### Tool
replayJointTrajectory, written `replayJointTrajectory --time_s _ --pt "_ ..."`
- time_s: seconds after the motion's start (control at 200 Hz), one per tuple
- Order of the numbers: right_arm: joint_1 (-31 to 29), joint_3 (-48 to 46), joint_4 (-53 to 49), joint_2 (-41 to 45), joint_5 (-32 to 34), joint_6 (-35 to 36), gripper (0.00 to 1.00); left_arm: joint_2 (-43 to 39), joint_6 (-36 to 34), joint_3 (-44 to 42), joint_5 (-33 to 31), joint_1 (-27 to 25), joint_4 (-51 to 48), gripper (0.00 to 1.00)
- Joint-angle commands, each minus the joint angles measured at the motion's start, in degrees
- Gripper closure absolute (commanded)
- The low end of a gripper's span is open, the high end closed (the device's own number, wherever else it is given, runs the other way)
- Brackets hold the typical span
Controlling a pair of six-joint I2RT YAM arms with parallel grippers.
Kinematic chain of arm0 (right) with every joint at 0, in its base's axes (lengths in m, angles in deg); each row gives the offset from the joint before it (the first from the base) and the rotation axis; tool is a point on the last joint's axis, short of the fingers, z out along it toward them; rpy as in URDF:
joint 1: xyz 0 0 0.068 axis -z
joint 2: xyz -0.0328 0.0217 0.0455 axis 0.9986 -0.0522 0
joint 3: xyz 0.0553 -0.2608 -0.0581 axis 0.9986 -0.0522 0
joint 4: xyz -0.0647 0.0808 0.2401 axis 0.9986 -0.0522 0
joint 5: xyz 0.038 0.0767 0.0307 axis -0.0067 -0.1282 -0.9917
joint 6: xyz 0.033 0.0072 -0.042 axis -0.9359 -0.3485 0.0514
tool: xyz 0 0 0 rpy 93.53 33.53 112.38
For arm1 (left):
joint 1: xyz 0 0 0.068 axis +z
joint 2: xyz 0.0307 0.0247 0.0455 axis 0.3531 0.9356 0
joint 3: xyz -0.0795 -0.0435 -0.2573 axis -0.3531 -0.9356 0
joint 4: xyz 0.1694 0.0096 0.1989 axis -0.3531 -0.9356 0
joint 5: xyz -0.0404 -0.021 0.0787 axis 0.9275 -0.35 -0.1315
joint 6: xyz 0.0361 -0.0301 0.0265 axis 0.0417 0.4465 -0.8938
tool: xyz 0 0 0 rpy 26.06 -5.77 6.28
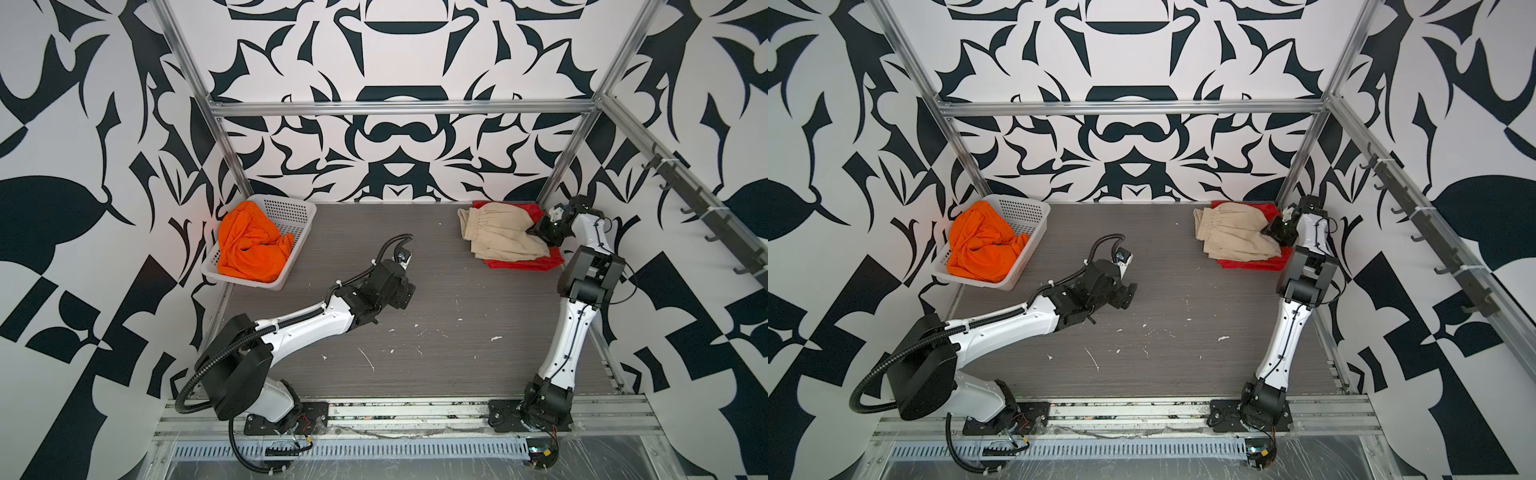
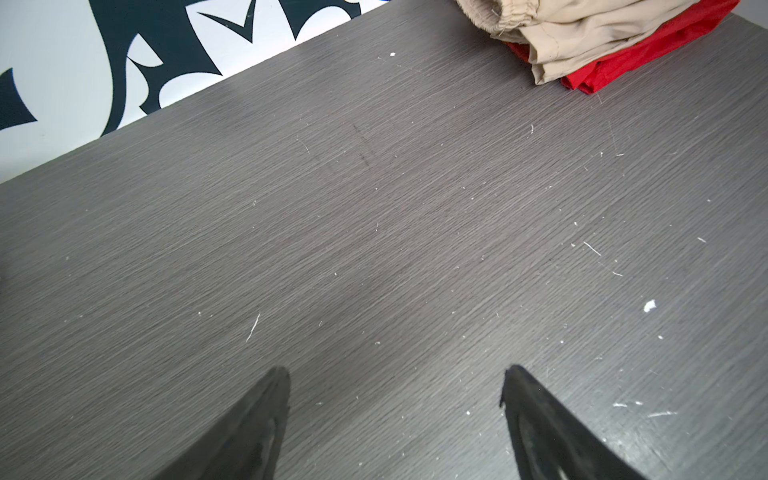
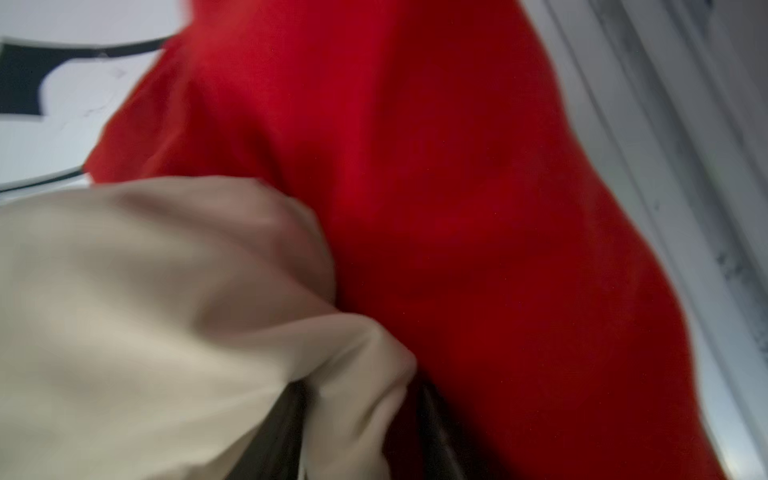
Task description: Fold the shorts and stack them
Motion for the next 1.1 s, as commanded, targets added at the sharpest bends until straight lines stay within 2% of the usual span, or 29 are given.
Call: replayJointTrajectory --time_s 0.0,0.075,0.145,0.265,0.435,0.555,0.655,0.91,1.005,1.095 --pt "-1.51 -3.8 3.35 8.72 5.88 1.2 0.37 0.32 0.73 2.08 -0.1 0.23 -1.42 0.16" --pt "-2.48 -8.27 6.51 13.99 9.97 2.04 0.23 0.0 0.84 2.33 -0.2 0.23 -1.58 0.16" --pt "-3.37 -12.59 9.09 18.9 14.93 2.9 0.18 -0.26 1.01 2.37 -0.42 0.23 -1.65 0.16" --pt "-4.48 -21.83 15.07 27.25 21.32 3.85 0.17 -0.79 1.35 2.31 -0.85 0.23 -1.65 0.16" --pt "-7.2 -31.9 21.37 34.66 24.44 6.36 0.17 -1.08 1.64 2.3 -1.05 0.23 -1.37 0.16" --pt "-7.73 -33.17 22.77 32.47 15.53 4.93 0.23 -1.08 1.95 2.24 -1.27 0.23 -0.94 0.16" --pt "-7.79 -30.74 20.28 27.4 12.47 2.4 0.26 -1.3 2.66 2.23 -1.91 0.31 -0.84 0.16" --pt "-7.74 -25.49 14.38 14.79 14.71 -1.92 0.26 -4.76 6.23 -0.46 -0.87 3.59 -0.15 0.16" --pt "-7.78 -26.71 14.81 14.17 14.53 -2.7 0.25 -7.14 7.85 -1.66 -0.87 5.41 -0.27 0.16" --pt "-8.2 -29.11 15.93 17.71 14.93 -2.67 0.22 -9.46 9.06 -2.51 -1.13 7.22 -1.25 0.16"
